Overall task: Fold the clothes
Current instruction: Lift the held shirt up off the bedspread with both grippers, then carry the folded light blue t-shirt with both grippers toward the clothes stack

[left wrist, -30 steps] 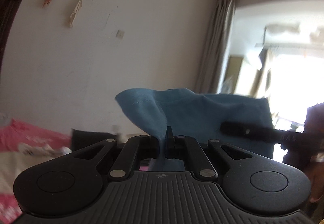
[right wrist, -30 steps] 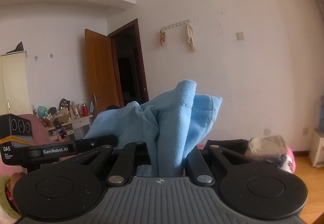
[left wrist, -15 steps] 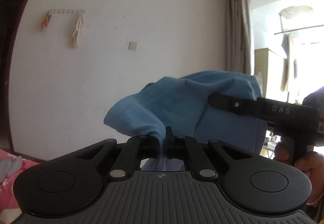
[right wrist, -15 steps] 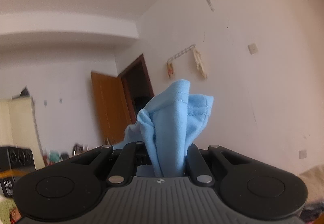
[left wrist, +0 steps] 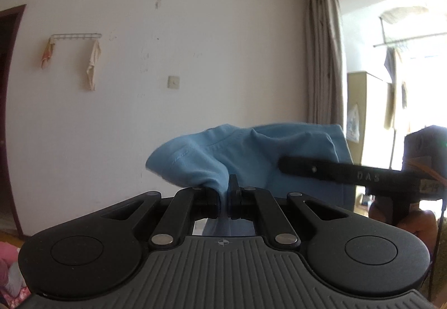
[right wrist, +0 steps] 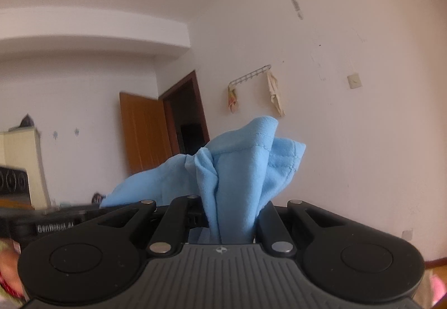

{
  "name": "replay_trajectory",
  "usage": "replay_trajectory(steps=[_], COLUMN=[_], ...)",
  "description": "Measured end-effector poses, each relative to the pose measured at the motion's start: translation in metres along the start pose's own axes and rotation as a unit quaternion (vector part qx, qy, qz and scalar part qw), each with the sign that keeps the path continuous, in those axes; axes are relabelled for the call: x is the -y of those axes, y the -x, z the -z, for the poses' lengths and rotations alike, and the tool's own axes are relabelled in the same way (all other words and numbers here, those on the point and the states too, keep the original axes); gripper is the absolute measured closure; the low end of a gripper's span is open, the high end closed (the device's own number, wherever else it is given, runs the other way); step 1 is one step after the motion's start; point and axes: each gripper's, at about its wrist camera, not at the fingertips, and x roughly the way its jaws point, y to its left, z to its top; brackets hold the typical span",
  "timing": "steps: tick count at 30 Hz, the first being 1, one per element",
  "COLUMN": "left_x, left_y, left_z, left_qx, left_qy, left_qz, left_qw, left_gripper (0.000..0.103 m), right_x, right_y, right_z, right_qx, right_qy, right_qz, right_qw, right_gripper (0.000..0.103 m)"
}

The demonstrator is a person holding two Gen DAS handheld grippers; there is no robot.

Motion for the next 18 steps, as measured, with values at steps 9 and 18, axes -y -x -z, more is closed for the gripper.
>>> replay_trajectory(steps=[9, 18], left_x=[0.012, -0.029], left_y=[-0.032, -0.087], left_z=[-0.031, -0.033], left_qx=[-0.004, -0.006], left_qy=[0.013, 0.053], left_qz=[-0.022, -0.001], left_qw=[0.9997, 0.9986], left_gripper=[0.100, 0.100], right_x=[0.017, 0.052], right_y=[-0.017, -0.087], right_z=[-0.062, -0.080], right_qx=[-0.011, -0.064], right_qy=[0.012, 0.044], right_qz=[-0.018, -0.016], right_qw=[1.000, 0.997], right_gripper=[0.094, 0.094])
